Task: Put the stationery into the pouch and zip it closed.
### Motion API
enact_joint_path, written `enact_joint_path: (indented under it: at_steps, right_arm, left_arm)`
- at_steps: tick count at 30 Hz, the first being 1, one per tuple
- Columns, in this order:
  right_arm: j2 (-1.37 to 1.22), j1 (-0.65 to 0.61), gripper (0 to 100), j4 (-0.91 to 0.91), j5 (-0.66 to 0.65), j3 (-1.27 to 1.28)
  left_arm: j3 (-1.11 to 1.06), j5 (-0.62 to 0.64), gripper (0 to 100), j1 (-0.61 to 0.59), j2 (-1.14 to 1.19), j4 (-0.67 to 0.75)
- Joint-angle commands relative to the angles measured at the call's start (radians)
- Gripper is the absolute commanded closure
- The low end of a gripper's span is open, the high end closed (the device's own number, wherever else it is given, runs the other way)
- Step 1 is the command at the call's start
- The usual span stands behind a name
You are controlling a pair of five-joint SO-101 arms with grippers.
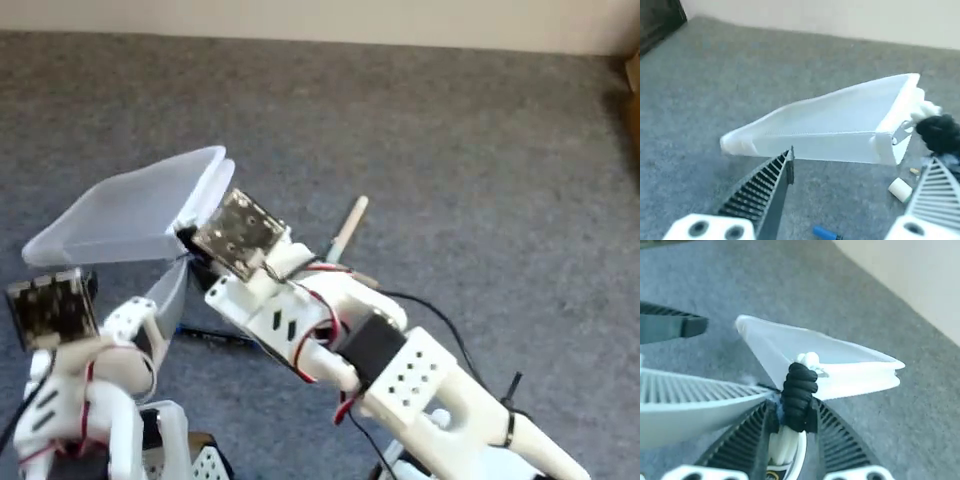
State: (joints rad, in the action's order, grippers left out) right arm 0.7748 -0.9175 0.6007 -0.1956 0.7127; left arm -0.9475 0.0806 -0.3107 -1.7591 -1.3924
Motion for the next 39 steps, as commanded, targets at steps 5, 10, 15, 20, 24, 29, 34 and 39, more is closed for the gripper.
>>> enact_joint_path:
  at_steps: [5, 10, 15, 20, 24, 29, 34, 39]
  right_arm:
    - [0.058, -0.012, 99.4, -0.182, 0.006, 0.127]
    - [0.058, -0.007, 99.4, -0.213, 0.006, 0.133]
    - [0.058, -0.007, 99.4, -0.219, 0.009, 0.131]
    - [0.058, -0.007, 99.4, -0.219, 0.006, 0.131]
    - [0.056, -0.007, 99.4, -0.219, 0.006, 0.131]
    - [0.050, -0.005, 99.4, -0.219, 0.006, 0.130]
    - [0.051, 0.004, 99.4, -0.219, 0.011, 0.130]
    - [0.056, -0.001, 99.4, -0.219, 0.012, 0.130]
  left_arm:
    - [0.018, 0.014, 63, 0.065, -0.035, -0.012]
    - [0.010, 0.014, 63, 0.113, -0.004, -0.020]
    - [-0.062, 0.006, 63, 0.177, -0.002, -0.005]
    - [-0.136, 0.006, 63, 0.081, -0.007, 0.071]
    - [-0.143, 0.008, 63, 0.061, -0.008, 0.072]
    - [-0.137, -0.034, 63, 0.061, -0.008, 0.044]
    - [-0.136, -0.049, 63, 0.061, -0.008, 0.017]
    - [-0.183, -0.051, 63, 0.064, -0.008, 0.032]
